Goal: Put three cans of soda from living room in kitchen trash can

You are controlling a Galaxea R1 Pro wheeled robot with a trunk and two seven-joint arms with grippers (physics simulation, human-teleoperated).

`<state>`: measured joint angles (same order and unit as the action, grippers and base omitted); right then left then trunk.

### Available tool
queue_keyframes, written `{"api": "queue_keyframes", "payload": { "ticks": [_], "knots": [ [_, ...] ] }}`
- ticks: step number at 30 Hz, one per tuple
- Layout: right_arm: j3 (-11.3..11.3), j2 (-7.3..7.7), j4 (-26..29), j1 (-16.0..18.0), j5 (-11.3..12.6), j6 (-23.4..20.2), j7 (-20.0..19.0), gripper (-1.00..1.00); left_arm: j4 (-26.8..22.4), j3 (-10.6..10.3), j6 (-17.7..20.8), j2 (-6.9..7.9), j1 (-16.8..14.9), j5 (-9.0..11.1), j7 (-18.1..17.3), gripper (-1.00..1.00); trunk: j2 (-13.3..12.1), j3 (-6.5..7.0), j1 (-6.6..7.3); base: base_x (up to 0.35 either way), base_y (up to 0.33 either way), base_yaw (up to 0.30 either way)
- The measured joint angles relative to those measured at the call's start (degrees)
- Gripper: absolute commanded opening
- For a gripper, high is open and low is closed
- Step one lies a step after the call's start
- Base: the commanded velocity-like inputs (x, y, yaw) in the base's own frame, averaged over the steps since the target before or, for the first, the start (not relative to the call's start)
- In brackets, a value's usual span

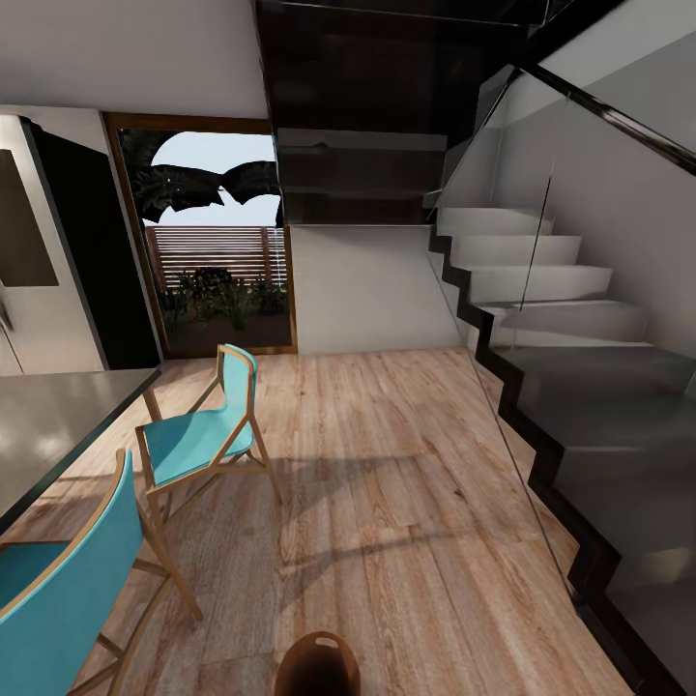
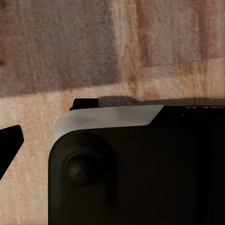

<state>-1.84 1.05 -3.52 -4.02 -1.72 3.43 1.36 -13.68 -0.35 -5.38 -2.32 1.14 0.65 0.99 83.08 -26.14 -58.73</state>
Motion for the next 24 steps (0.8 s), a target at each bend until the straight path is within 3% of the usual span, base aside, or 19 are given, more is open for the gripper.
{"api": "queue_keyframes", "payload": {
  "ticks": [24],
  "knots": [
    [0.0, 0.0, 0.0, 0.0, 0.0, 0.0, 0.0, 1.0, 0.0, 0.0, 0.0, 0.0, 0.0, 0.0, 0.0, 1.0, 0.0, 0.0, 0.0, 0.0, 0.0, 0.0]
  ]
}}
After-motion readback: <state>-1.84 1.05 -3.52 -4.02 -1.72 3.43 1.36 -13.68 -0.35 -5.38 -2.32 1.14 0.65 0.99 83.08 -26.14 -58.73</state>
